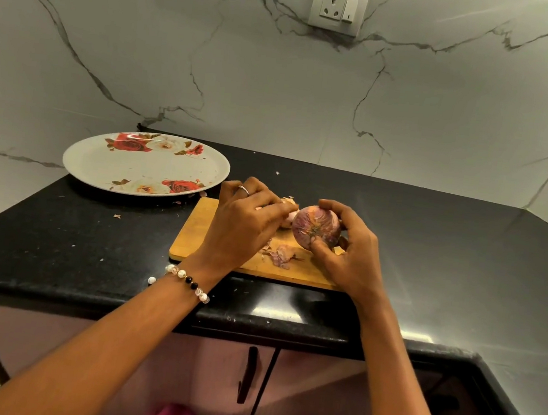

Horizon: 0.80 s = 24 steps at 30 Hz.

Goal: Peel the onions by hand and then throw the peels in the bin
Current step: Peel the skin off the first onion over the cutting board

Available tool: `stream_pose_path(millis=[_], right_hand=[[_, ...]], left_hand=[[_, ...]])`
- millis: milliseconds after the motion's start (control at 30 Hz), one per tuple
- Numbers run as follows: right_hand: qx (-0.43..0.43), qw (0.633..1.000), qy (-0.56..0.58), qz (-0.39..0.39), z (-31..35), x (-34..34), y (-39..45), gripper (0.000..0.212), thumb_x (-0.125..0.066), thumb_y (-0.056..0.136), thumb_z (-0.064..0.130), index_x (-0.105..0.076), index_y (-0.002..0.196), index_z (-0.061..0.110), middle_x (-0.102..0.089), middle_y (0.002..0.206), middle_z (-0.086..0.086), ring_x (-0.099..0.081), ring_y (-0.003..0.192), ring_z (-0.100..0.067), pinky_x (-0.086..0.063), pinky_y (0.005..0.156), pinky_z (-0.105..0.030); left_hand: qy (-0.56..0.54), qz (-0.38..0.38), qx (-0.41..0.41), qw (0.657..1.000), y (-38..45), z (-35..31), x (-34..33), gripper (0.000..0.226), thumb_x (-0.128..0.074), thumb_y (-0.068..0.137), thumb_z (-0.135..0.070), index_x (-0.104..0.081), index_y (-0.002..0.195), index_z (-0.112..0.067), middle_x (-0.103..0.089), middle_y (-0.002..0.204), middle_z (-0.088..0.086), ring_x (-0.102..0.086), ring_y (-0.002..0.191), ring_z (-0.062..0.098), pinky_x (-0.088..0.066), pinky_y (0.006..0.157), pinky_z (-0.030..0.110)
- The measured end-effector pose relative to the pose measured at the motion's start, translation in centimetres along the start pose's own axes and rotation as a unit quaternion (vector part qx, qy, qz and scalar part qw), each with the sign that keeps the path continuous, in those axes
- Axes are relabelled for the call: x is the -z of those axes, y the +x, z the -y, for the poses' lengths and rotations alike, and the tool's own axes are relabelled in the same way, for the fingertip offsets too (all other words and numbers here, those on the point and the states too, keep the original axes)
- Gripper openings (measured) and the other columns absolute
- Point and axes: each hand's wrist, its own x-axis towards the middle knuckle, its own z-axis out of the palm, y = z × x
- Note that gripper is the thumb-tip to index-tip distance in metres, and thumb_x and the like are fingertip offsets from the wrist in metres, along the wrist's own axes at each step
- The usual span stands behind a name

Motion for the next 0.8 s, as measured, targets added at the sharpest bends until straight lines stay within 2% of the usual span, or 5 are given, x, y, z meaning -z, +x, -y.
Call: stream_pose_path(millis=[267, 433, 533, 667, 800], right_hand=[[0.002, 1.0, 0.004, -0.005, -0.01, 0.01, -0.11, 0.061, -0.07, 0.076, 0.042, -0.055, 0.127, 0.012, -0.062, 0.114, 0.005, -0.06, 0.101, 0.002, -0.05, 0.079, -0.012], [-0.007, 1.0, 0.022, 0.006, 0.0, -0.08, -0.15, 0.062, -0.07, 0.074, 0.037, -0.053, 0.128, 0.012, -0.063, 0.11, 0.003, -0.064, 0.097, -0.005, -0.057, 0.079, -0.021], [-0.01, 1.0, 0.019, 0.007, -0.12, -0.15, -0.13, 0.063, -0.076, 0.073, 0.029, -0.05, 0.129, 0.014, -0.066, 0.104, 0.002, -0.066, 0.092, -0.007, -0.058, 0.075, -0.025], [-0.015, 0.999, 0.029, 0.002, 0.04, -0.22, -0.2, 0.069, -0.074, 0.07, 0.042, -0.046, 0.129, 0.019, -0.067, 0.104, 0.002, -0.066, 0.091, -0.008, -0.056, 0.074, -0.022], [-0.017, 0.999, 0.031, -0.016, 0.07, -0.26, -0.11, 0.068, -0.076, 0.07, 0.036, -0.046, 0.128, 0.019, -0.067, 0.105, 0.001, -0.067, 0.092, -0.008, -0.059, 0.074, -0.026]], left_hand=[[0.007, 0.05, -0.076, 0.996, 0.15, -0.35, -0.4, 0.035, -0.059, 0.089, -0.038, -0.069, 0.115, -0.018, -0.068, 0.106, 0.004, -0.056, 0.1, 0.022, -0.042, 0.082, 0.04], [0.002, 0.053, -0.109, 0.993, 0.3, -0.48, -0.39, 0.031, -0.057, 0.088, -0.034, -0.074, 0.104, -0.014, -0.07, 0.102, 0.006, -0.063, 0.088, 0.023, -0.04, 0.077, 0.034], [-0.016, 0.045, -0.107, 0.993, 0.41, -0.6, -0.13, 0.027, -0.057, 0.088, -0.029, -0.075, 0.096, -0.011, -0.072, 0.096, 0.006, -0.065, 0.08, 0.022, -0.04, 0.072, 0.031], [-0.035, 0.053, -0.076, 0.995, 0.31, -0.77, -0.16, 0.025, -0.057, 0.089, -0.026, -0.072, 0.093, -0.007, -0.071, 0.096, 0.007, -0.066, 0.078, 0.022, -0.043, 0.071, 0.031], [-0.05, 0.065, -0.022, 0.996, 0.31, -0.84, -0.29, 0.026, -0.051, 0.091, -0.026, -0.068, 0.094, -0.006, -0.068, 0.095, 0.008, -0.064, 0.081, 0.021, -0.045, 0.07, 0.027]])
